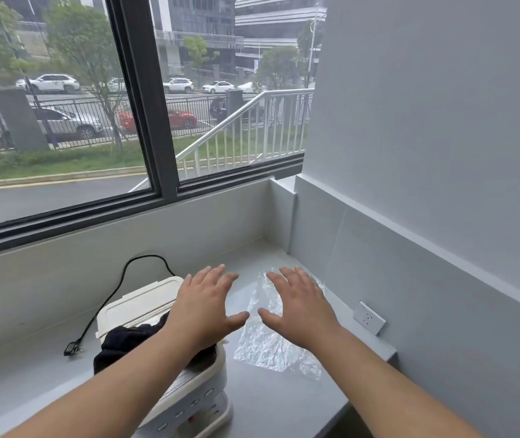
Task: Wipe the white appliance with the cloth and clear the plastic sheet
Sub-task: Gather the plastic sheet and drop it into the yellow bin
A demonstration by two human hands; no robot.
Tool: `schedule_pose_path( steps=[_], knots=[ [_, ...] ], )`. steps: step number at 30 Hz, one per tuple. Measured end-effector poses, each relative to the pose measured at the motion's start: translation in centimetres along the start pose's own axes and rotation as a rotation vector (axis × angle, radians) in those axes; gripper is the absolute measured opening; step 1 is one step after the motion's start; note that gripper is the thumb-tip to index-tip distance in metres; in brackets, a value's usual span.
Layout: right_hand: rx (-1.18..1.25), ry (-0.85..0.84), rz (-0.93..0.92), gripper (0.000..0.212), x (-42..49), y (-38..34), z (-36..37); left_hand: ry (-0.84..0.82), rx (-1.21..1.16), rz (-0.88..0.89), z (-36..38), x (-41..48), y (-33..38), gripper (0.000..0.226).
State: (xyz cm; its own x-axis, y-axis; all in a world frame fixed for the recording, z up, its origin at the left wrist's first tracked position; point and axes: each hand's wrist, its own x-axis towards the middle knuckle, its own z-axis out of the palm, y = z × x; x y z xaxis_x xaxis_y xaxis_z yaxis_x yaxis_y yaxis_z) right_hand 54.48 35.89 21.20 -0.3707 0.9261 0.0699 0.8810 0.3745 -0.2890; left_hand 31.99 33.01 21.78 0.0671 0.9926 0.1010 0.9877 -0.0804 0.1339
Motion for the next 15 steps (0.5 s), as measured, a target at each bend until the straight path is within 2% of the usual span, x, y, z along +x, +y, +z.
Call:
schedule_pose_path(
  steps=[15],
  knots=[
    [-0.023,-0.045,0.086,0.077,0.7,10.5,2.8,-0.090,-0.024,0.048,5.9,5.5,6.6,0.086]
  ],
)
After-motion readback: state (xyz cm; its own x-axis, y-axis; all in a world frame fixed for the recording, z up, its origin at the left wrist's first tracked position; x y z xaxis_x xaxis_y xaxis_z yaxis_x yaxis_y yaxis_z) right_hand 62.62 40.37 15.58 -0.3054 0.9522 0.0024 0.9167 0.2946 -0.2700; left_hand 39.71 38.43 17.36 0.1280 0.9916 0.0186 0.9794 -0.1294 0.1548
